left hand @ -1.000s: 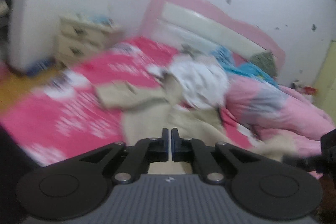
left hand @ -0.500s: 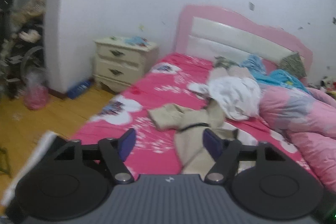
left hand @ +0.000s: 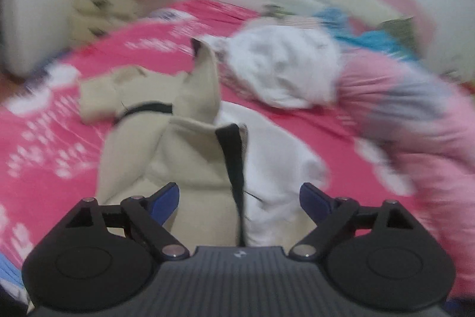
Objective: Fold clothes
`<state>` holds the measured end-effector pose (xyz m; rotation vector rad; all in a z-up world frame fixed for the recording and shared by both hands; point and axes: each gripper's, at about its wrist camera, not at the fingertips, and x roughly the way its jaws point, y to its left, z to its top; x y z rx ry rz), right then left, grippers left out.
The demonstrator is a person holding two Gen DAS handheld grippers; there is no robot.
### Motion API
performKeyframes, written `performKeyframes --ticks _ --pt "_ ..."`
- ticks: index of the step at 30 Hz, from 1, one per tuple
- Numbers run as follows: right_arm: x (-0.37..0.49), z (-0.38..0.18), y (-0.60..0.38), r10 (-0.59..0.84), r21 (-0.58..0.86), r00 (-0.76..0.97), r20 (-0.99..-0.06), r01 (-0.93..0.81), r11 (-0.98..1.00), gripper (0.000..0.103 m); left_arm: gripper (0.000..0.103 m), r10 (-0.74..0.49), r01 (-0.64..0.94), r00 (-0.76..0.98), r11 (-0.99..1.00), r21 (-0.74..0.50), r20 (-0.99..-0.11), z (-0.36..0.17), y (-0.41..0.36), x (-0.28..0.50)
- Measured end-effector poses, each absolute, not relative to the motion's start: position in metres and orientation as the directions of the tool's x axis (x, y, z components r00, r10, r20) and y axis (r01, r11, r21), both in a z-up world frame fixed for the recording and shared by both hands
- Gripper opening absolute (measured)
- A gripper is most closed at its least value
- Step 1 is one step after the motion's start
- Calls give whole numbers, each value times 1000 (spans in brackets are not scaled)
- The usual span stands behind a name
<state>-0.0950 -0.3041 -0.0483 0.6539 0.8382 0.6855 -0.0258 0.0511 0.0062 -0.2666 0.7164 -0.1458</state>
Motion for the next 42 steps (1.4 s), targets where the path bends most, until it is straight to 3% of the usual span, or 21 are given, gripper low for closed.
performKeyframes --ticks 4,6,7,8,9,12,21,26,28,32,33,34,35,36,37,38,42 --pt "-90 -72 -320 720 770 530 -449 -180 612 76 87 -102 -54 779 972 -229 -618 -8 38 -23" --pt "-91 -79 -320 715 764 523 -463 -174 622 76 57 -41 -102 791 975 -199 -610 -14 32 -22" --pt "-92 -80 -320 712 755 521 -470 -180 630 76 54 -11 -127 796 975 -184 -605 -18 29 -21" --pt "-93 -77 -321 708 742 524 -474 -195 641 76 44 20 -151 800 974 -169 -600 -21 25 -21" --pt "-94 -74 -323 704 729 529 -474 -213 651 76 25 50 -176 803 972 -155 -594 -25 22 -20" --pt "-89 -66 -328 701 698 538 -467 -263 666 76 18 103 -222 809 965 -138 -578 -29 25 -27" --pt "48 -20 -254 795 694 461 -395 -417 587 75 18 3 -171 818 956 -238 -575 -21 87 -80" --pt "151 -22 -153 789 678 373 -488 -408 612 77 21 -60 -142 807 946 -292 -588 -39 99 -68" --pt "183 -31 -112 736 619 372 -566 -397 677 77 26 -77 -140 800 940 -311 -595 -44 105 -62" --pt "230 -62 -60 636 531 343 -692 -355 769 76 56 -123 -117 772 937 -330 -624 -54 109 -50" --pt "239 -73 -55 628 540 325 -707 -326 776 75 57 -136 -104 763 939 -328 -631 -57 108 -47" --pt "246 -82 -53 626 555 319 -711 -293 779 65 56 -146 -92 756 941 -324 -639 -60 108 -45" --pt "250 -89 -54 636 581 319 -703 -259 772 45 49 -154 -81 750 944 -320 -643 -64 107 -43" --pt "253 -94 -58 653 611 317 -688 -232 757 32 29 -154 -78 748 946 -315 -646 -67 106 -42" --pt "254 -96 -63 674 646 314 -668 -204 735 14 20 -147 -85 742 947 -309 -654 -69 106 -40" --pt "253 -97 -72 702 688 316 -639 -175 704 6 14 -143 -100 740 943 -318 -657 -70 109 -41" --pt "231 -78 -117 785 812 387 -484 -136 568 4 10 -147 -100 775 932 -349 -615 -53 115 -56"
